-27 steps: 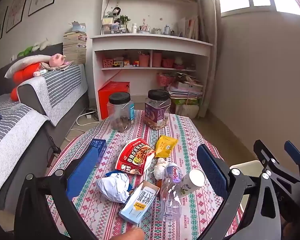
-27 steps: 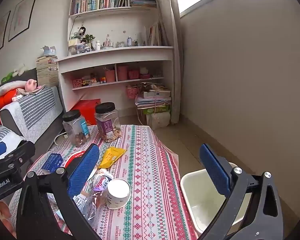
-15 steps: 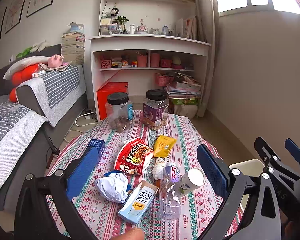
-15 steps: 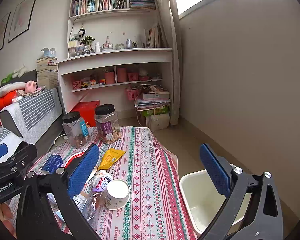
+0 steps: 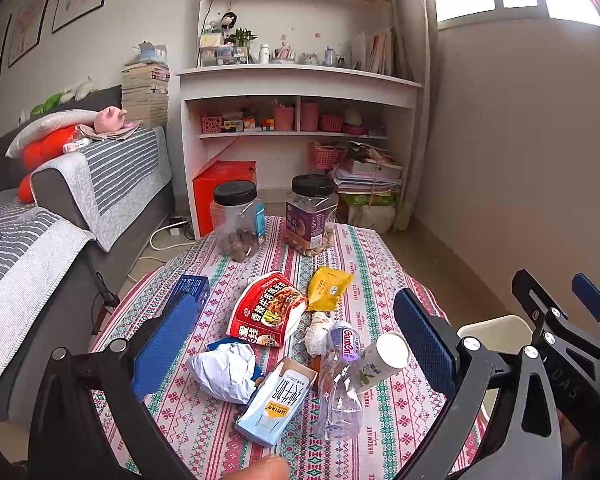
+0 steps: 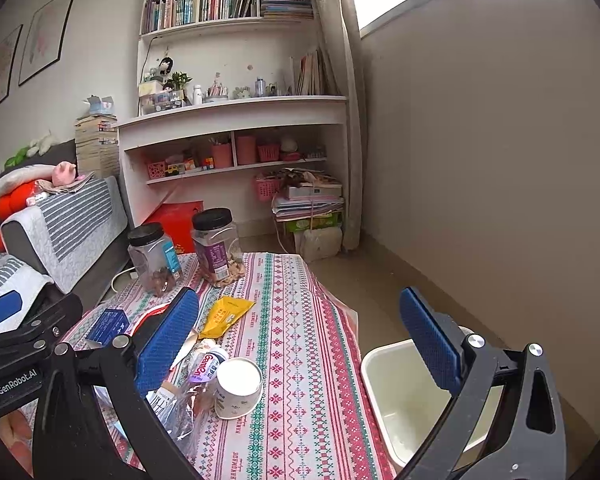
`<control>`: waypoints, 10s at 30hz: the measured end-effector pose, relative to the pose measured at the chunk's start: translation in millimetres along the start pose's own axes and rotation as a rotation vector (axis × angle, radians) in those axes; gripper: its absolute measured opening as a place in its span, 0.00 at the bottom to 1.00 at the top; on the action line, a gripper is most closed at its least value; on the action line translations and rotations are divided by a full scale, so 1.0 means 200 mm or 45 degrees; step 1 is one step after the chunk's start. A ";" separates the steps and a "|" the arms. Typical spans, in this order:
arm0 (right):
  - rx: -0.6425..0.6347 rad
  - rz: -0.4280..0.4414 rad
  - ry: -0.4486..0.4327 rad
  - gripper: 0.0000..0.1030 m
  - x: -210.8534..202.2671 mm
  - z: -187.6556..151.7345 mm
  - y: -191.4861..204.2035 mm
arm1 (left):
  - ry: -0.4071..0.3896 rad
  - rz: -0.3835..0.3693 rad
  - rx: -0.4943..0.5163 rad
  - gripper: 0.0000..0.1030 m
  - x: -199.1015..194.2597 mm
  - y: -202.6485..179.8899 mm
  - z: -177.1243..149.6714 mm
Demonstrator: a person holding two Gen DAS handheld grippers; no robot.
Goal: Collect trash
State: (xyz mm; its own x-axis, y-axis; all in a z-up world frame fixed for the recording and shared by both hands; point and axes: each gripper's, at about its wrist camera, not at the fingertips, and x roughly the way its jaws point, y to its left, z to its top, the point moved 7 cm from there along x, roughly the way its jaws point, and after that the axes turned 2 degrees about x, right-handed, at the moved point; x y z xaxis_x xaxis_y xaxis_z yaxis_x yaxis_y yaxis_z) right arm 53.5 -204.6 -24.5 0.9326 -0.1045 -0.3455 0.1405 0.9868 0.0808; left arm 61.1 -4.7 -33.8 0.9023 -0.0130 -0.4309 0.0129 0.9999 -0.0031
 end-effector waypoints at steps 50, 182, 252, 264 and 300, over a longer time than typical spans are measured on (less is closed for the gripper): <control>0.132 -0.052 0.495 0.93 0.31 -0.25 -0.19 | 0.805 -0.124 -0.095 0.93 0.55 0.06 -0.38; 0.133 -0.172 0.616 0.93 0.59 -0.13 -0.50 | 0.760 -0.168 0.295 0.70 0.65 -0.42 -0.45; -0.058 0.328 0.799 0.55 0.64 -0.44 0.70 | 0.701 0.113 -0.225 0.57 0.65 0.67 -0.32; -0.027 0.237 0.610 0.54 0.62 -0.26 0.44 | 0.635 0.047 -0.157 0.57 0.67 0.44 -0.26; 0.255 -0.372 0.362 0.88 0.38 0.01 -0.86 | 0.596 -0.322 0.155 0.57 0.67 -0.65 -0.28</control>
State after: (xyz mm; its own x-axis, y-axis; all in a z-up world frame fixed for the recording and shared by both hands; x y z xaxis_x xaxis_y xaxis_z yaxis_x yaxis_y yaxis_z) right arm 101.5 -382.3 -62.7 0.7198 -0.3096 -0.6213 0.4719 0.8747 0.1109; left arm 155.5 -137.1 -141.7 0.5768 -0.2225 -0.7860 0.2796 0.9578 -0.0660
